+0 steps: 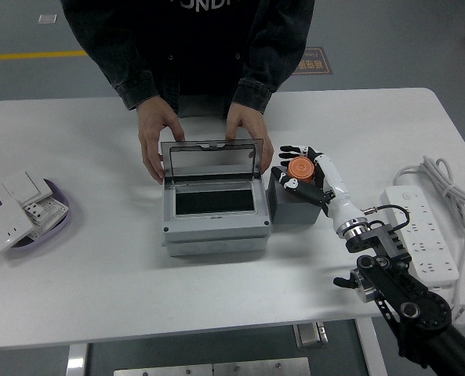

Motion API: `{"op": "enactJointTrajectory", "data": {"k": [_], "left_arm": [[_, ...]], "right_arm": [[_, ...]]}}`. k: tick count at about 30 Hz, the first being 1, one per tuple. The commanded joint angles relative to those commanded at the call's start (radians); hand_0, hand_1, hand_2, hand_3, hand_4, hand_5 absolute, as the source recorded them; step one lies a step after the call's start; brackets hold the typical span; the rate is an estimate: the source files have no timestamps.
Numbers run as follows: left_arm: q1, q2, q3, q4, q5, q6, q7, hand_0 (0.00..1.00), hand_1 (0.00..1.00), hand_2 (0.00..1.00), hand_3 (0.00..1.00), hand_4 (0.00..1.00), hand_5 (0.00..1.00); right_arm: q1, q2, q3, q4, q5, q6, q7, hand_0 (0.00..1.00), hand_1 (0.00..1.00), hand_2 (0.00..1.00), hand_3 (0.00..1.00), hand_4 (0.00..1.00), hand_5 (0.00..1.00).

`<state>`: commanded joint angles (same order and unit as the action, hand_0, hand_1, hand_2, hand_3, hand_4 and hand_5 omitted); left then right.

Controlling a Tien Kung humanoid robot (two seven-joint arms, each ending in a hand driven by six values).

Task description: Pick up the cylinder from the cube,place it in the box,flap close box

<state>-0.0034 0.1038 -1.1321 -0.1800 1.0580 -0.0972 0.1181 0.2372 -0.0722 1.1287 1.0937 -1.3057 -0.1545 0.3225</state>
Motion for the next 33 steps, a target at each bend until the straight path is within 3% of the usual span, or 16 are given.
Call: {"op": "enactJointTrajectory", "data": {"k": [4, 5, 10, 11, 16, 17, 23, 24, 29, 30, 33], "left_arm": [[0.000, 0.000, -0.001, 0.000, 0.001, 0.000, 0.000, 0.638, 0.664, 0.574, 0.638, 0.725, 0.272], [-0.001, 0.000, -0.001, 0.000, 0.002, 0.000, 0.000, 0.638, 0.664, 0.574, 0.638, 0.724, 0.269], [-0.002, 0.000, 0.000, 0.000, 0.002, 0.000, -0.001, 0.638, 0.664, 0.574, 0.638, 0.724, 0.269], [-0.002, 0.000, 0.001, 0.000, 0.001, -0.001, -0.001, 0.639, 0.664, 0.573, 0.637, 0.724, 0.267], [-0.002, 0.001, 0.001, 0.000, 0.002, -0.001, -0.001, 0.639, 0.664, 0.573, 0.637, 0.724, 0.267], [-0.003, 0.001, 0.000, 0.000, 0.002, -0.001, -0.001, 0.639, 0.664, 0.574, 0.637, 0.726, 0.264], [-0.004, 0.000, -0.002, 0.000, 0.002, -0.001, -0.002, 0.639, 0.664, 0.574, 0.637, 0.726, 0.264], [-0.004, 0.000, -0.002, 0.000, 0.002, -0.001, -0.002, 0.639, 0.664, 0.574, 0.637, 0.725, 0.262], [-0.005, 0.000, -0.005, 0.000, 0.002, -0.001, -0.003, 0.639, 0.664, 0.574, 0.637, 0.725, 0.262], [-0.004, 0.000, -0.006, 0.000, 0.002, -0.001, -0.002, 0.639, 0.664, 0.575, 0.638, 0.726, 0.262], [-0.003, 0.000, -0.010, 0.000, 0.005, 0.000, -0.001, 0.639, 0.664, 0.575, 0.638, 0.726, 0.262]], "right_arm": [[-0.001, 0.000, -0.003, 0.003, -0.006, -0.011, -0.004, 0.739, 0.678, 0.682, 0.701, 0.762, 0.189], [-0.001, 0.000, -0.004, 0.003, -0.006, -0.014, -0.005, 0.735, 0.676, 0.673, 0.697, 0.628, 0.085], [-0.001, 0.001, -0.007, 0.007, 0.000, -0.022, -0.010, 0.735, 0.676, 0.673, 0.697, 0.628, 0.085], [-0.001, 0.001, -0.008, 0.008, 0.001, -0.023, -0.012, 0.740, 0.667, 0.623, 0.667, 0.240, 0.002], [-0.002, 0.002, -0.011, 0.011, 0.012, -0.025, -0.019, 0.740, 0.667, 0.623, 0.667, 0.240, 0.002], [-0.002, 0.002, -0.012, 0.011, 0.016, -0.026, -0.020, 0.589, 0.556, 0.533, 0.558, 0.097, 0.002], [-0.003, 0.004, -0.017, 0.015, 0.034, -0.033, -0.019, 0.589, 0.556, 0.533, 0.558, 0.097, 0.002], [-0.004, 0.004, -0.017, 0.016, 0.038, -0.035, -0.017, 0.472, 0.461, 0.476, 0.430, 0.045, 0.002], [-0.003, 0.007, -0.020, 0.020, 0.063, -0.049, 0.002, 0.472, 0.461, 0.476, 0.430, 0.045, 0.002], [-0.003, 0.007, -0.019, 0.022, 0.068, -0.053, 0.007, 0.359, 0.313, 0.347, 0.265, 0.002, 0.002], [-0.001, 0.008, -0.015, 0.034, 0.077, -0.067, 0.023, 0.359, 0.313, 0.347, 0.265, 0.002, 0.002]]}}
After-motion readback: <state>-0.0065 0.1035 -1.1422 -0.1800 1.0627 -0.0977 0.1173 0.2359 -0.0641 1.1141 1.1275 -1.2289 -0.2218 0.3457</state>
